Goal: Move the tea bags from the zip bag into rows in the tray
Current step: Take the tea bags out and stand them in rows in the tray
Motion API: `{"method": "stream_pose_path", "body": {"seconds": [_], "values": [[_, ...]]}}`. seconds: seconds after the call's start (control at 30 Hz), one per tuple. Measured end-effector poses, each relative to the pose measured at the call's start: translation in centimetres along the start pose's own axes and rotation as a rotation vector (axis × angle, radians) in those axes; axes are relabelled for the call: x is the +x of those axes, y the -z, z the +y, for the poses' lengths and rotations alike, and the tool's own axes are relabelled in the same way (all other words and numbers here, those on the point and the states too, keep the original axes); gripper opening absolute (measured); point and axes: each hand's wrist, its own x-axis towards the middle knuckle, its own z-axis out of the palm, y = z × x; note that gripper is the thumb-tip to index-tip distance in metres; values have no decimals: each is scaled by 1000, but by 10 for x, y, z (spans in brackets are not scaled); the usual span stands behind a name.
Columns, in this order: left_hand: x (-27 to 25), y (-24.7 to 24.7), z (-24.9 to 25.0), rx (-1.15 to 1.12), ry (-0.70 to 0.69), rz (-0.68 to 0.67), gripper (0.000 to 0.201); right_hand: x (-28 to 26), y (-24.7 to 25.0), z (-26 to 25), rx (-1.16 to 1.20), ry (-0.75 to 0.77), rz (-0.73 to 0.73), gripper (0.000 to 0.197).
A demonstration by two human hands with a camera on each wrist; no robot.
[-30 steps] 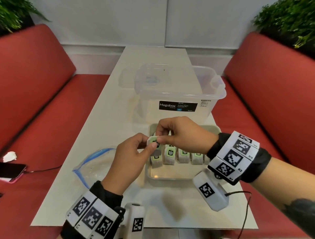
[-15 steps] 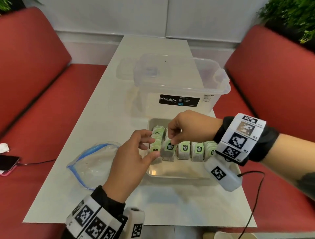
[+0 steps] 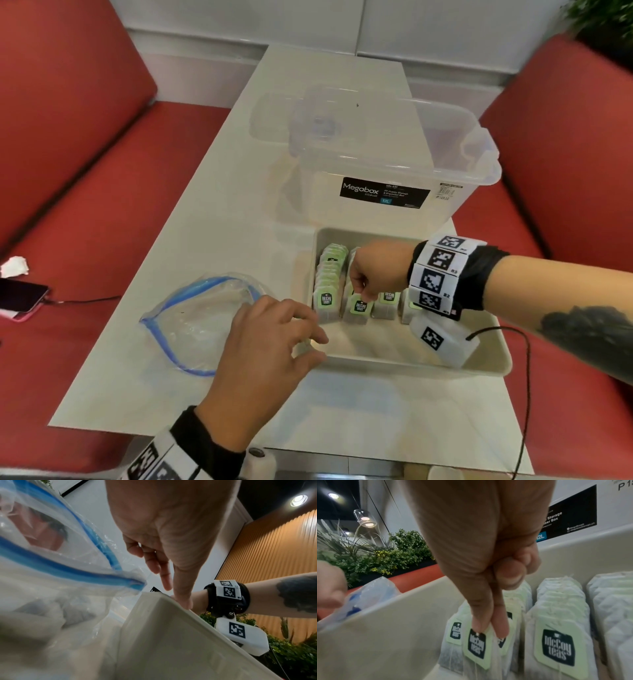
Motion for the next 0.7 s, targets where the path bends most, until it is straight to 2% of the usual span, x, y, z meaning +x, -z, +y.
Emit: {"method": "stream_pose_path", "body": {"seconds": [0.1, 0.33, 0.43, 0.57, 0.7], "values": [[-1, -4, -1, 58, -34, -15, 16, 4, -1, 1, -16, -20, 32, 14], [-1, -8, -3, 97, -53, -32, 23, -7, 4, 4, -32, -45, 131, 17], [1, -9, -3, 84, -56, -21, 23, -20, 3, 2, -18, 38, -3, 17], [0, -11, -4, 68, -48, -8, 22, -21, -10, -1, 12, 110, -270, 38], [-1, -13, -5, 62, -41, -4, 20, -9, -20, -2, -38, 133, -420, 52]]}}
